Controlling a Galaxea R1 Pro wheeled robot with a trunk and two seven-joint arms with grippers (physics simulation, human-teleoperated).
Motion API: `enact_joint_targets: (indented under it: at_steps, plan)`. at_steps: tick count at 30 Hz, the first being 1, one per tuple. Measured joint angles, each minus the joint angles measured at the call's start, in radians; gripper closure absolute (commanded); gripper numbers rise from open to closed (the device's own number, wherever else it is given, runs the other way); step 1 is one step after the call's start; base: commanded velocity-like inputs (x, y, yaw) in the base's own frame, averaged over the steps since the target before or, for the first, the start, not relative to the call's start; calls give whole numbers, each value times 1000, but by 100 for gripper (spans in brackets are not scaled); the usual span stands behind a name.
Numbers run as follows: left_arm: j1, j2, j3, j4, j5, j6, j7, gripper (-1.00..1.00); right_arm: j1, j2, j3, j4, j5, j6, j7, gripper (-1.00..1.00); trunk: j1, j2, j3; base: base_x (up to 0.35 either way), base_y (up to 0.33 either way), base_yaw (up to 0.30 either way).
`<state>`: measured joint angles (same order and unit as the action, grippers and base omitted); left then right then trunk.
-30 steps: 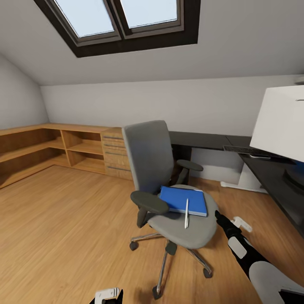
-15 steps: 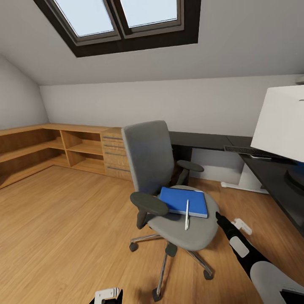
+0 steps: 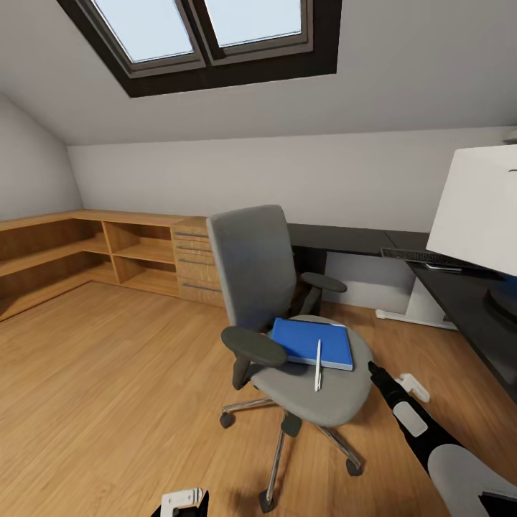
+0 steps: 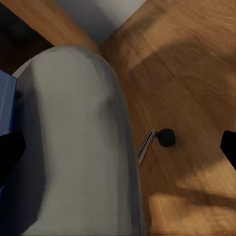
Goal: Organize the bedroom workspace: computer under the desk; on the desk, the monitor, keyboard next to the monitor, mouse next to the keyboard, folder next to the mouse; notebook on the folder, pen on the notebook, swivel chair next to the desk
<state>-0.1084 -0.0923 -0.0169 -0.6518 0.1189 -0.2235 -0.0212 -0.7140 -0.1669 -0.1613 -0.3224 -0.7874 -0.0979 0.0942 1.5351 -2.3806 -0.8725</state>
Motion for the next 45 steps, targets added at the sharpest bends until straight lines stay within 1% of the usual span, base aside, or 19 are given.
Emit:
enact_joint_targets:
  at_steps: [7,14,21,26,35,45]
  plan:
    - [0,-1,-1,0,0,2,0,-100,0,-4,-1,0,-5,13,1,-100,0,0,0,0,0,0]
    - [0,-2,0,-1,0,0,0,-100,0,-5,-1,0,-7,17,0,-100,27,-49,-22,0,0,0]
    - [0,-2,0,0,0,-1,0,-100,0,-5,-1,0,-7,36,1,-100,27,-49,-22,0,0,0]
    - [0,-3,0,-1,0,-2,1,-100,0,-5,-1,0,-7,39,1,-100,46,-84,-38,0,0,0]
    - [0,-2,0,0,0,-1,0,-100,0,-4,0,-5,-7,39,1,-100,46,-84,-38,0,0,0]
    - [0,-2,-1,0,0,-1,-1,-100,0,4,1,-9,-6,37,-3,-100,46,-84,-38,0,0,36]
